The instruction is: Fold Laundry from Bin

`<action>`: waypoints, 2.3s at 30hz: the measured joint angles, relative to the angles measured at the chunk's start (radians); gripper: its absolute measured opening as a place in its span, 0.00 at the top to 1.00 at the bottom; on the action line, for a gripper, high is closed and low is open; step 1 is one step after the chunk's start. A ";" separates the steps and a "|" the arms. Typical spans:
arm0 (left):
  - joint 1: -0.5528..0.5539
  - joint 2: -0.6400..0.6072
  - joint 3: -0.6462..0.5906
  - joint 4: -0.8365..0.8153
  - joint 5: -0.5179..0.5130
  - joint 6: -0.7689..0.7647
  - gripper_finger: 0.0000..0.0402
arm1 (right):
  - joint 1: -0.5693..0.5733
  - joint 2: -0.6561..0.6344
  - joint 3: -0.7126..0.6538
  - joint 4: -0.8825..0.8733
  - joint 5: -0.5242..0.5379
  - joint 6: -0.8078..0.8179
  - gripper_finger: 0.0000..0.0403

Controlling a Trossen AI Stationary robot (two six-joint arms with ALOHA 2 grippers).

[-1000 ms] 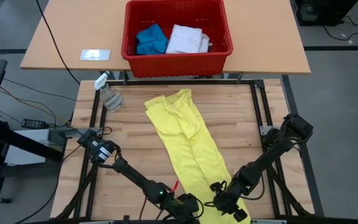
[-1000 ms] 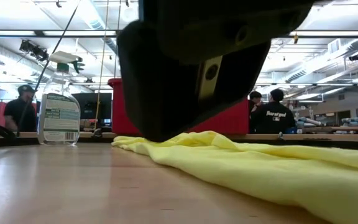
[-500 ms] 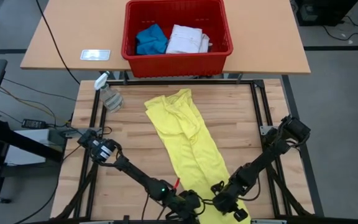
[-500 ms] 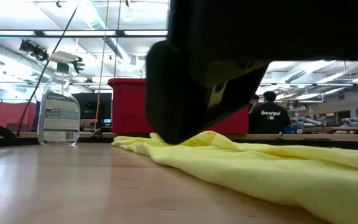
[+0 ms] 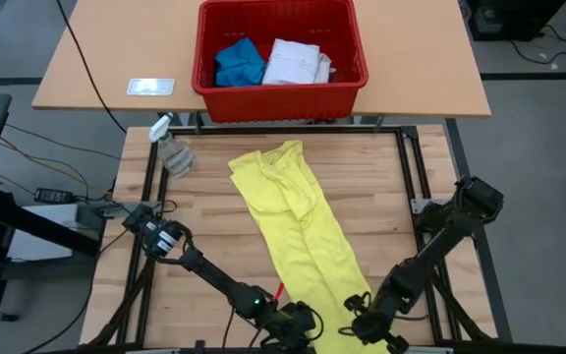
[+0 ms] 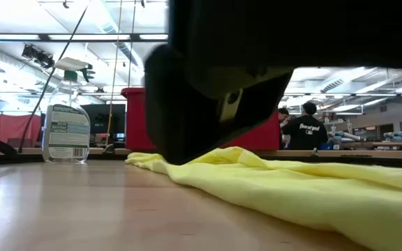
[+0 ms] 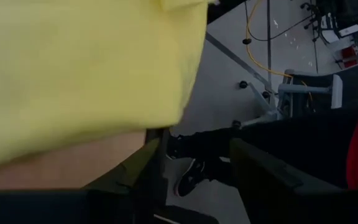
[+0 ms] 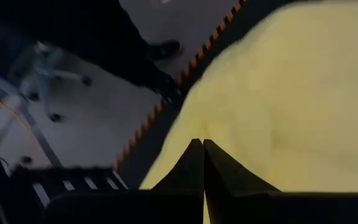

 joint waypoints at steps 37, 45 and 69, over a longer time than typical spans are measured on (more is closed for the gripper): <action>-0.013 -0.008 0.000 0.136 -0.112 0.438 0.52 | -0.041 0.011 -0.021 0.036 0.169 0.094 0.65; -0.013 -0.008 0.000 0.128 -0.112 0.428 0.52 | -0.041 0.053 -0.025 0.069 0.072 0.083 0.67; -0.012 -0.008 0.000 0.077 -0.117 0.530 0.52 | 0.045 0.059 0.012 0.007 0.042 0.048 0.99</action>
